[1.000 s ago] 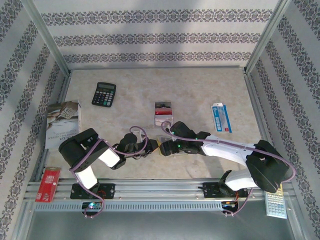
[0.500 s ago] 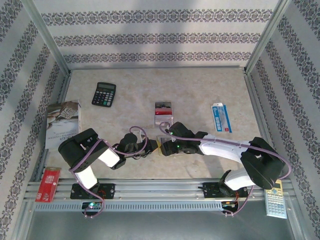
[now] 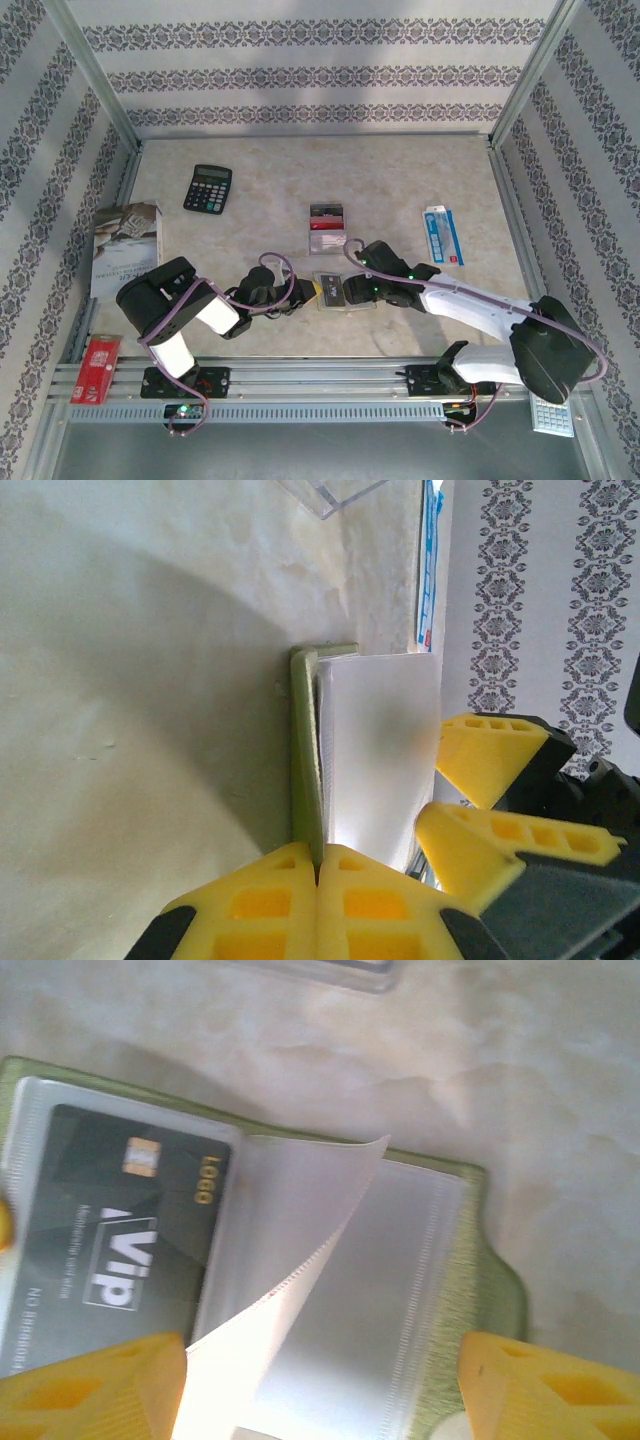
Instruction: Take the credit cards out of the card holder
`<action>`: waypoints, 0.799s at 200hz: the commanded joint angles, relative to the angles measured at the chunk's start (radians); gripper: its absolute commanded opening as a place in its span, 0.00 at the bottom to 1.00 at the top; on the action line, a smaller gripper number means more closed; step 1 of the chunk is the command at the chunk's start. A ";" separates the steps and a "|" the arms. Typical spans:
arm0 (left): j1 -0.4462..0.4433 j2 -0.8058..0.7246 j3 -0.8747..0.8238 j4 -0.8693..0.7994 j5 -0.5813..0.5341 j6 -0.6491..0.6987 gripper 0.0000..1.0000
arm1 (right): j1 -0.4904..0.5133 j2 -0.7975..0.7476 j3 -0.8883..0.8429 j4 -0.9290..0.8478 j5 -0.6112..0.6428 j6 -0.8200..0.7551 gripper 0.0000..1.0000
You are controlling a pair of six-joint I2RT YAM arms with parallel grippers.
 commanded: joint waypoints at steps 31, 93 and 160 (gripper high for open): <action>0.008 -0.012 0.015 -0.024 0.012 0.018 0.03 | -0.047 -0.038 -0.005 -0.116 0.091 0.036 0.72; 0.007 -0.024 0.023 -0.050 0.025 0.033 0.00 | -0.163 -0.235 0.034 -0.280 0.041 0.003 0.71; 0.008 -0.052 0.023 -0.064 0.028 0.046 0.00 | -0.132 -0.089 0.075 0.087 -0.641 0.249 0.49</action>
